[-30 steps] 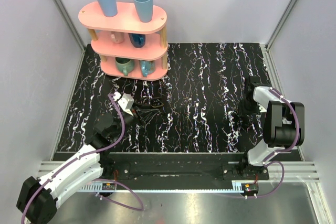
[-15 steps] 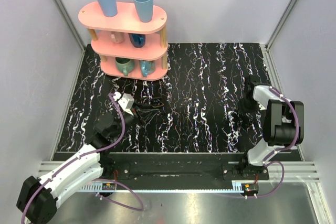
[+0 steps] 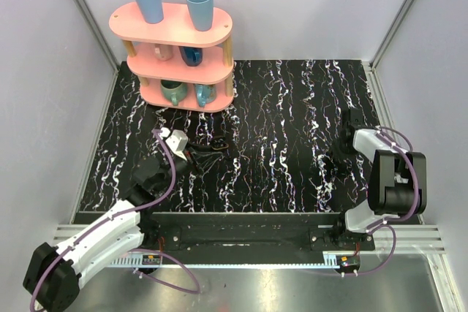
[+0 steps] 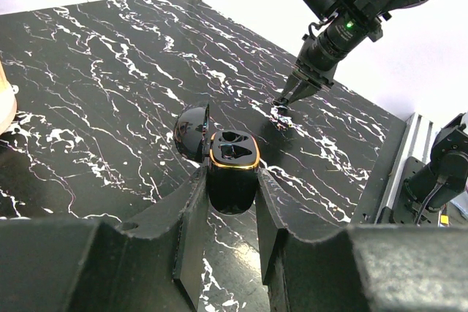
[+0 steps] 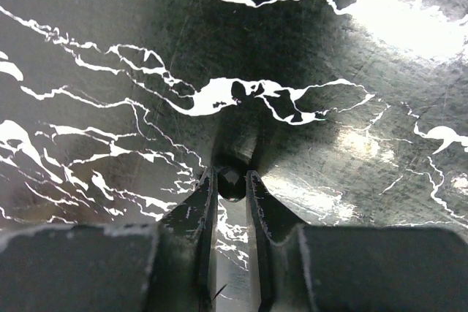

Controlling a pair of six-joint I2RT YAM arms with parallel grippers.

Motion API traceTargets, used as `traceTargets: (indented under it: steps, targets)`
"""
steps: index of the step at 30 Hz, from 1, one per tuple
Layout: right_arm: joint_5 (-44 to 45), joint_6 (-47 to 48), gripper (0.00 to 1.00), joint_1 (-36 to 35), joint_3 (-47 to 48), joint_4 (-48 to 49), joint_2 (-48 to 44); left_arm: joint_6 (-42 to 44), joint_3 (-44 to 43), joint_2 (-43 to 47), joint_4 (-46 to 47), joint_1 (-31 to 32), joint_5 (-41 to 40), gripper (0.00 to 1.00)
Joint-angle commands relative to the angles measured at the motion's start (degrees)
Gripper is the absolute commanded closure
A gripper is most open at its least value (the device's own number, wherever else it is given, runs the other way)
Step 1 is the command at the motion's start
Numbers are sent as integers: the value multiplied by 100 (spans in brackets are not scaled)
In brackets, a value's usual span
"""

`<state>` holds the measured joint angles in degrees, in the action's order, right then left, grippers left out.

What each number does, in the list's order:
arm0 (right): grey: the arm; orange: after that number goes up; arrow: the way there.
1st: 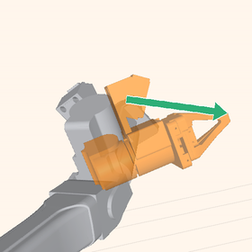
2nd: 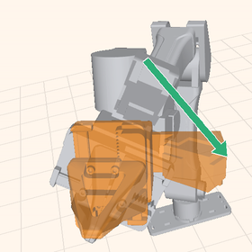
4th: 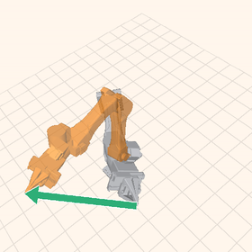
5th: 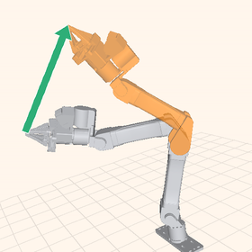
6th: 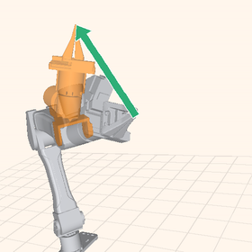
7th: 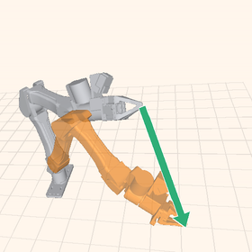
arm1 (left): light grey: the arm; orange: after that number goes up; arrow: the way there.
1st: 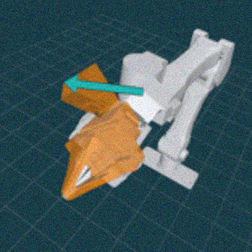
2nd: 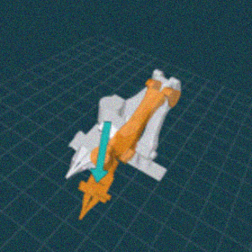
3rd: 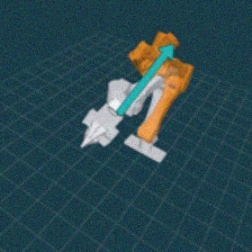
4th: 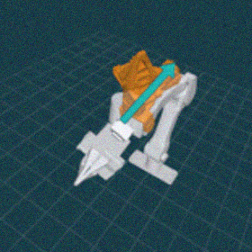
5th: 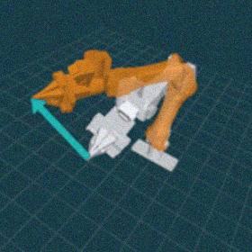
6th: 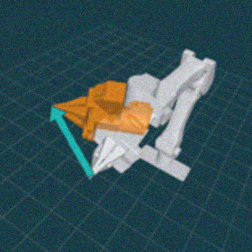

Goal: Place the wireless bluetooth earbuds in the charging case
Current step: Pick up the earbud from the center of the board, then place the earbud in the charging case.

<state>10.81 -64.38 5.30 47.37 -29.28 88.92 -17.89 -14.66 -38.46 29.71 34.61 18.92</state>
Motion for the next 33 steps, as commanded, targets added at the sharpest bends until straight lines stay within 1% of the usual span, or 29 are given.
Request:
traceTargets:
  steps: [1, 8, 9, 11, 12, 14, 15, 16, 17, 19, 20, 25, 29, 30, 33]
  targets:
    - [-149, 865, 100, 15, -158, 379, -314, -92, -222, -74, 447, 11, 138, 100]
    - [-342, 1779, 100, 15, -176, 634, -692, -109, -239, -144, 448, 11, 252, 100]
    - [-508, 2076, 100, 15, -202, 825, -805, -75, -283, -162, 395, 11, 279, 100]
    - [-649, 2306, 100, 6, -150, 827, -850, -48, -336, -293, 334, 11, 419, 100]
    - [-929, 2664, 100, -29, -115, 923, -885, -13, -397, -329, 272, 11, 472, 100]
    - [-1063, 2912, 100, -169, 131, 784, -877, -4, -450, -417, 280, 11, 656, 100]
    - [-1211, 3270, 100, -291, 201, 757, -955, -4, -503, -487, 289, 11, 701, 100]
    - [-1117, 3361, 100, -449, 359, 731, -1008, -4, -529, -522, 289, 11, 823, 100]
    - [-829, 3623, 100, -938, 473, 565, -1061, 5, -564, -549, 272, 11, 876, 100]
    - [-161, 3783, 100, -1433, 806, 398, -1228, 14, -652, -628, 202, 11, 955, 100]
    - [77, 3914, 100, -1818, 921, 327, -1281, 22, -679, -637, 175, 19, 991, 100]
    - [570, 4231, 100, -2366, 1353, 115, -1588, 75, -855, -777, -53, 19, 1105, 100]
    - [791, 4845, 100, -2814, 1459, 317, -1957, 49, -925, -918, -80, 28, 1219, 100]
    - [835, 4952, 100, -3041, 1537, 335, -2062, 31, -960, -961, -71, 28, 1237, 100]
    - [957, 5304, 100, -3359, 1730, 344, -2160, 22, -1048, -1085, -62, 37, 1299, 100]
